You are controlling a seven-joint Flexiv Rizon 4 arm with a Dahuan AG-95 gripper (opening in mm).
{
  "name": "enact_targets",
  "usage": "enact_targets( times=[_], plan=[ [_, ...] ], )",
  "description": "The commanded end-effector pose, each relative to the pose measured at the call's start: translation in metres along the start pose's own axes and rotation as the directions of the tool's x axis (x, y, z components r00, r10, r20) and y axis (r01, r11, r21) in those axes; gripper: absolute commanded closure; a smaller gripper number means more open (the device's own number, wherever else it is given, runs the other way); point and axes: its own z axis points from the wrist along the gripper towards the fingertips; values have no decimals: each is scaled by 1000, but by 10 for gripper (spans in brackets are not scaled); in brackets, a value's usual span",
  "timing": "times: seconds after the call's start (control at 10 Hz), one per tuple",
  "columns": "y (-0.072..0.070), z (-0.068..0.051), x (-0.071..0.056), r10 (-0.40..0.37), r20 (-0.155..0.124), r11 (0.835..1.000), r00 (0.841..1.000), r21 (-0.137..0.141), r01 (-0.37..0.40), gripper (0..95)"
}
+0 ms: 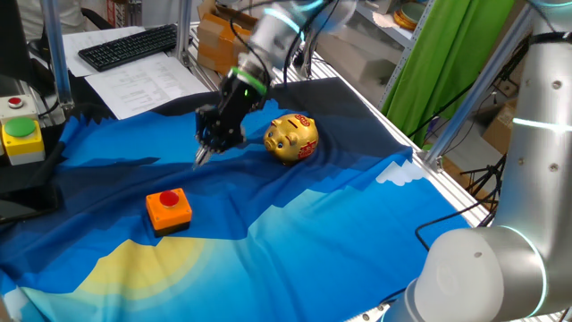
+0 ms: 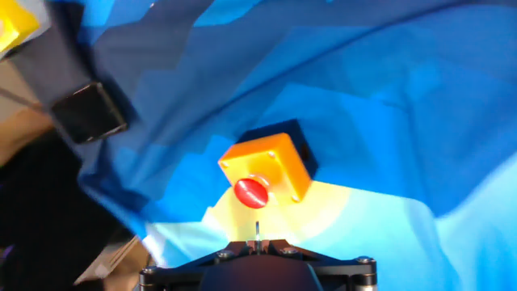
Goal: Drop coins into a piggy bank
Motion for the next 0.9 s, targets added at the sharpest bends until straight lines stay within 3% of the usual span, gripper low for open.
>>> enact_targets(
  times=[0.1, 0.2, 0.3, 0.5, 0.7, 0.9],
  plan=[
    [-4, -35, -10, -95, 6, 973, 995, 211, 91, 950],
    [-3, -41, -14, -120, 7, 962, 993, 249, 115, 950],
    [-3, -43, -15, -134, 10, 955, 991, 269, 127, 950],
    [-9, -47, -20, -191, 12, 924, 982, 340, 175, 950],
    [-24, -54, -31, -238, 10, 899, 971, 381, 217, 950],
    [-41, -63, -41, -259, 16, 884, 966, 406, 231, 950]
  ],
)
